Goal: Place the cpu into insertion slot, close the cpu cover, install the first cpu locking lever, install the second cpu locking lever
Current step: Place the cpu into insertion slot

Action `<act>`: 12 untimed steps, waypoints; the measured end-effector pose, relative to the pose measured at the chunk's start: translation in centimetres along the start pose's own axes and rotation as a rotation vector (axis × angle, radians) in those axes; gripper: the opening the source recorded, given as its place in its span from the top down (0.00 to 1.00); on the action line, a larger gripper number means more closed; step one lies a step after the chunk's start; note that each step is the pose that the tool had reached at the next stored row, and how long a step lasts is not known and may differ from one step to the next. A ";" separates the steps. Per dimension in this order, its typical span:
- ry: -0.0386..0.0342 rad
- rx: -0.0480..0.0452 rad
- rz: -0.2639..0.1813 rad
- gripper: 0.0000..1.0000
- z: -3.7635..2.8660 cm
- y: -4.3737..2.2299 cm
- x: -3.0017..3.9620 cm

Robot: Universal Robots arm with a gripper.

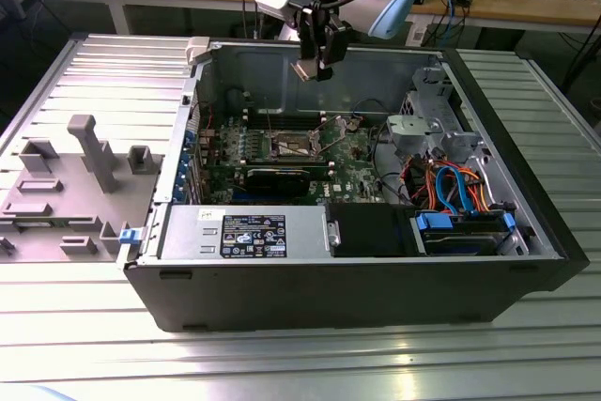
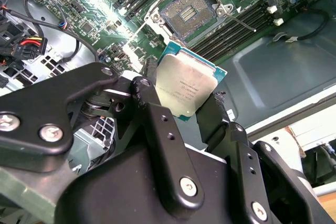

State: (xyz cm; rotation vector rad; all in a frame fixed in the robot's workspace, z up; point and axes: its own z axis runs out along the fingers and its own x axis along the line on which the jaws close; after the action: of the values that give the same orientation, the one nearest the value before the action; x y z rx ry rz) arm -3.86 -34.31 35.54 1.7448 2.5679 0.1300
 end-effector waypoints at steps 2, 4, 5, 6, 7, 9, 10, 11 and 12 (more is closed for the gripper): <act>-0.0001 -0.0001 0.001 0.46 0.00 0.00 0.00; -0.0003 -0.0001 0.003 0.46 0.00 0.00 0.00; -0.0005 -0.0002 0.005 0.46 0.00 0.00 0.00; -0.0006 -0.0002 0.006 0.46 0.00 0.00 0.00; -0.0007 -0.0002 0.007 0.46 0.00 0.00 0.00; -0.0011 -0.0003 0.013 0.46 0.00 0.00 0.00; -0.0013 -0.0003 0.014 0.46 0.00 0.00 0.00; -0.0014 -0.0003 0.015 0.46 0.00 0.00 0.00; -0.0015 -0.0003 0.017 0.46 0.00 0.00 0.00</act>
State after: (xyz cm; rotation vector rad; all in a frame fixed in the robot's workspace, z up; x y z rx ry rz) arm -3.86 -34.31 35.54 1.7659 2.5526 0.1294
